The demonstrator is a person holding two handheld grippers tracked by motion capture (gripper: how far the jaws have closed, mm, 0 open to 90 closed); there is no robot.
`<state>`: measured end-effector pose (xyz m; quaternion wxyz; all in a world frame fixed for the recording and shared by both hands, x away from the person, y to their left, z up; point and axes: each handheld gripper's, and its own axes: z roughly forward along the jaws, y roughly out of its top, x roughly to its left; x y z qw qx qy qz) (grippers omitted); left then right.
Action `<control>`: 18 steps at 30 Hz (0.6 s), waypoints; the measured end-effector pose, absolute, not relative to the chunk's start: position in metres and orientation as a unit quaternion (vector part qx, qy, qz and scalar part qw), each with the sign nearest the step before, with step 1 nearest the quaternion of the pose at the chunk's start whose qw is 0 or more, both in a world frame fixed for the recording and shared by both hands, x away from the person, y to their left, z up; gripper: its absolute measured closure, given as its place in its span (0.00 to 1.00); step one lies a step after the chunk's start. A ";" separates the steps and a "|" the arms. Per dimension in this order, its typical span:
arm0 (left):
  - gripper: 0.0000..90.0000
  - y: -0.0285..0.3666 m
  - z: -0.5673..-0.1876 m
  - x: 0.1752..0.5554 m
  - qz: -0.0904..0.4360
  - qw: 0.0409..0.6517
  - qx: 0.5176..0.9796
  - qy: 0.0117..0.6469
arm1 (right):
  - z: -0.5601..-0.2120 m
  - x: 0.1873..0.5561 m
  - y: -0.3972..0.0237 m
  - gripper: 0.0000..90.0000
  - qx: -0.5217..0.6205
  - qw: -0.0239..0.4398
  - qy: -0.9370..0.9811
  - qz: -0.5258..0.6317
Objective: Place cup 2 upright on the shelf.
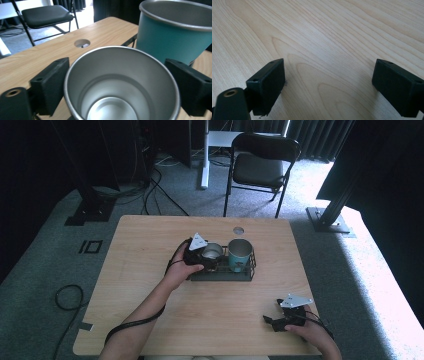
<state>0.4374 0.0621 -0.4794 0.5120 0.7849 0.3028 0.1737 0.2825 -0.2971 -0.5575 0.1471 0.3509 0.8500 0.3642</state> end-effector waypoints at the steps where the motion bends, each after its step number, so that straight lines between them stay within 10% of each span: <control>1: 0.06 0.063 -0.479 0.438 0.172 0.512 0.785 0.303 | -0.557 0.283 -0.297 0.12 0.351 0.147 0.850 0.364; 18: 0.03 0.077 -0.468 0.424 0.169 0.533 0.773 0.300 | -0.558 0.283 -0.297 0.12 0.350 0.148 0.851 0.364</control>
